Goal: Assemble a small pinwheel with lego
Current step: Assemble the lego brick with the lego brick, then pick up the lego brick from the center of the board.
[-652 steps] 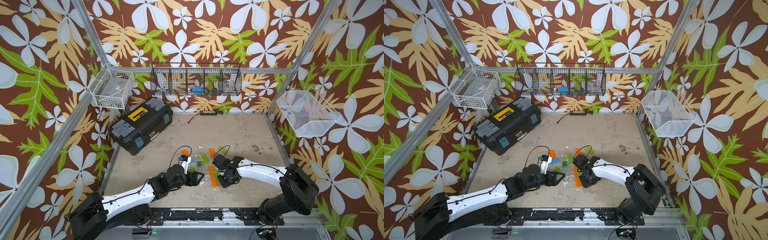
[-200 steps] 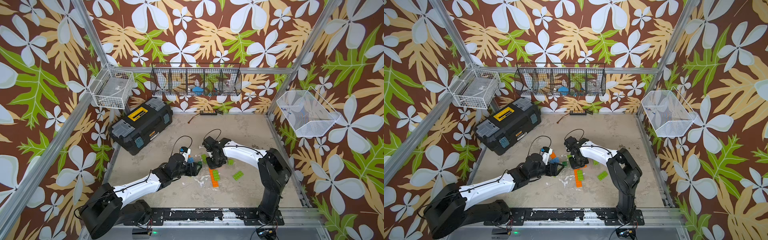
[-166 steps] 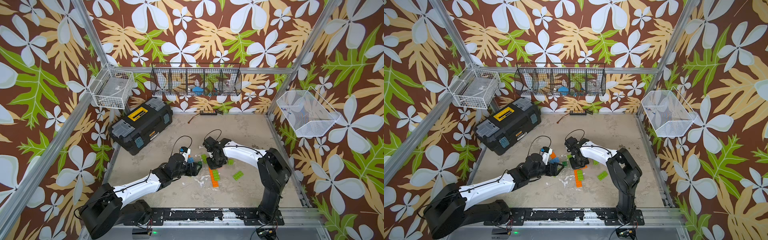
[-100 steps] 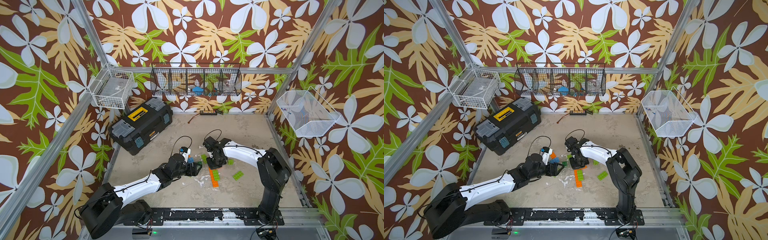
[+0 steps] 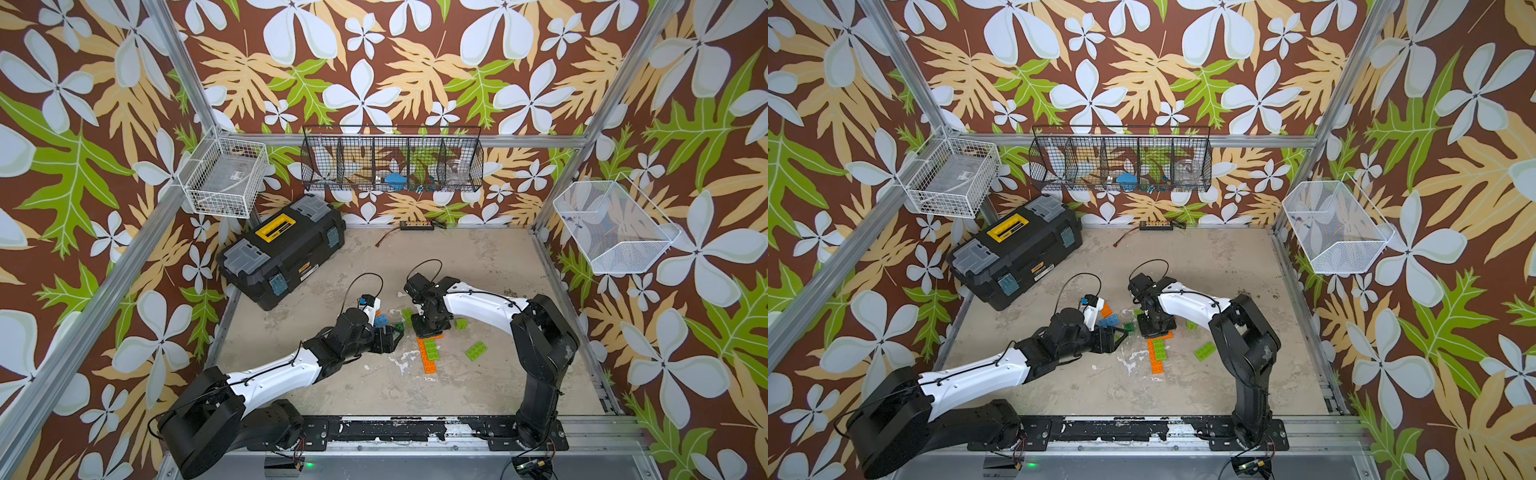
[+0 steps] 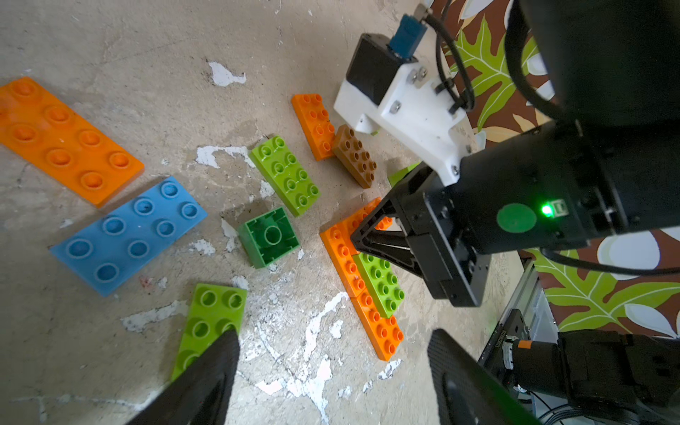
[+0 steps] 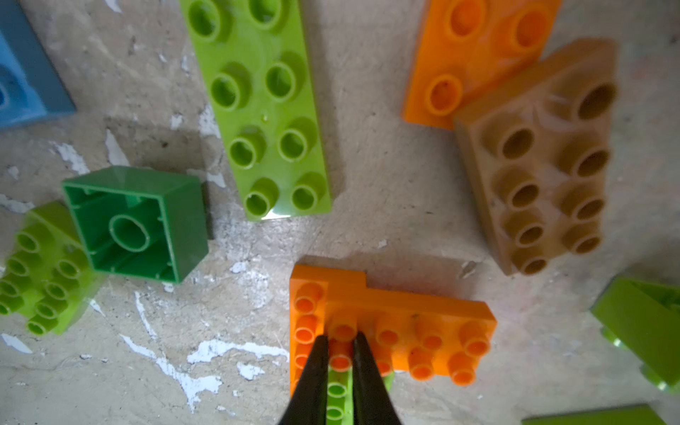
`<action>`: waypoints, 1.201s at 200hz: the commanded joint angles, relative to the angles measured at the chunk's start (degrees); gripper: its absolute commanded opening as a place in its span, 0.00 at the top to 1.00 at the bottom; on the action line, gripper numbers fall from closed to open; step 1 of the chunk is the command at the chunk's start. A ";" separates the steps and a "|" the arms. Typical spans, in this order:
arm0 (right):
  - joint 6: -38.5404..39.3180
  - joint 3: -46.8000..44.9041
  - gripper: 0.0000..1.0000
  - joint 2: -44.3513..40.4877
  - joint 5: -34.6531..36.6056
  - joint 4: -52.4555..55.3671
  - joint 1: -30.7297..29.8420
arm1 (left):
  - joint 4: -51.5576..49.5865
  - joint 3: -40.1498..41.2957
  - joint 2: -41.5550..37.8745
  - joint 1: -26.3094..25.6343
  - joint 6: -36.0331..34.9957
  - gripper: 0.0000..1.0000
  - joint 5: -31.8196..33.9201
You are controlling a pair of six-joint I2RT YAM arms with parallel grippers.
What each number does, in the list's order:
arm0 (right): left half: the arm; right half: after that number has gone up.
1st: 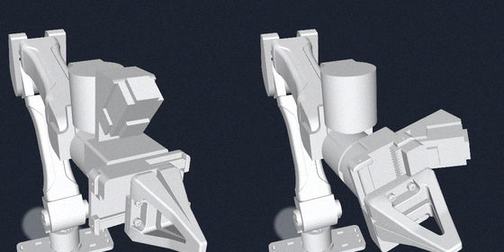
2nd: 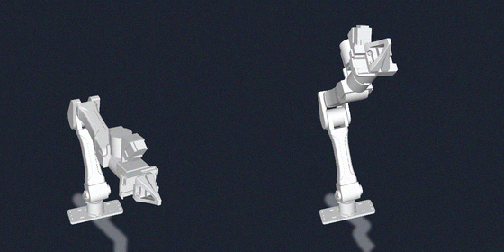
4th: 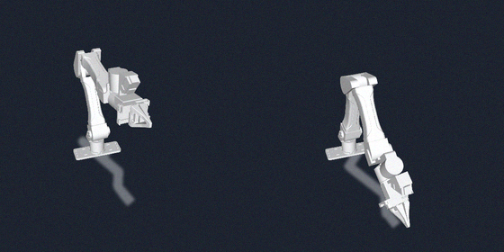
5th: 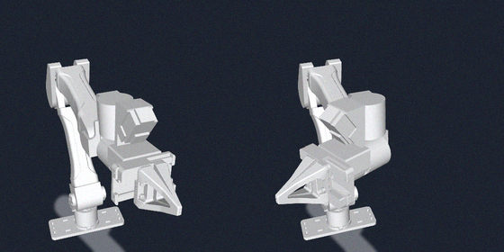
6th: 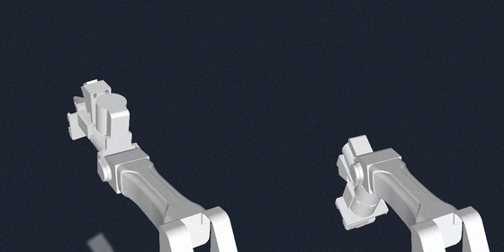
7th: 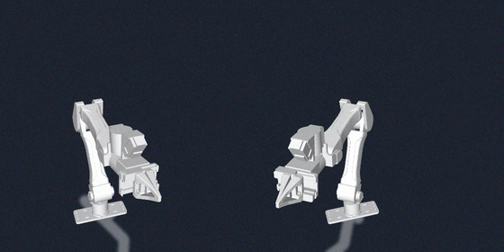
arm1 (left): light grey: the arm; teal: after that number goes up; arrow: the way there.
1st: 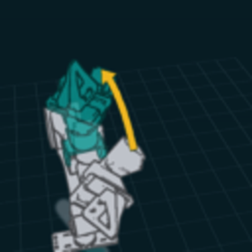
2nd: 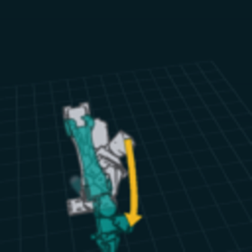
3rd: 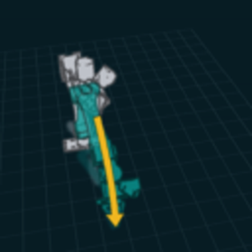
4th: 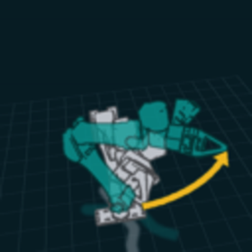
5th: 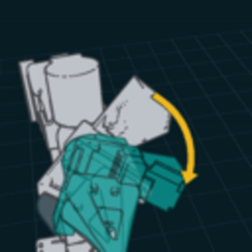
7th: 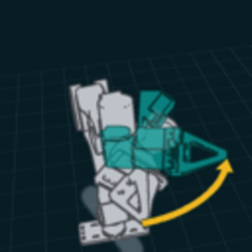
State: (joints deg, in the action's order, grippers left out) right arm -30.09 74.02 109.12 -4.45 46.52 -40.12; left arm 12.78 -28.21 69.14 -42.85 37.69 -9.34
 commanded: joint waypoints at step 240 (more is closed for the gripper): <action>17.66 6.94 0.72 -1.74 -1.18 0.92 8.72 | -1.81 -10.09 9.48 0.06 -3.22 0.16 1.74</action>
State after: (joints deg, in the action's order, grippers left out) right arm -14.44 80.68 107.72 1.52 48.97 -31.03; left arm 10.98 -37.87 78.59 -42.85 34.83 -8.95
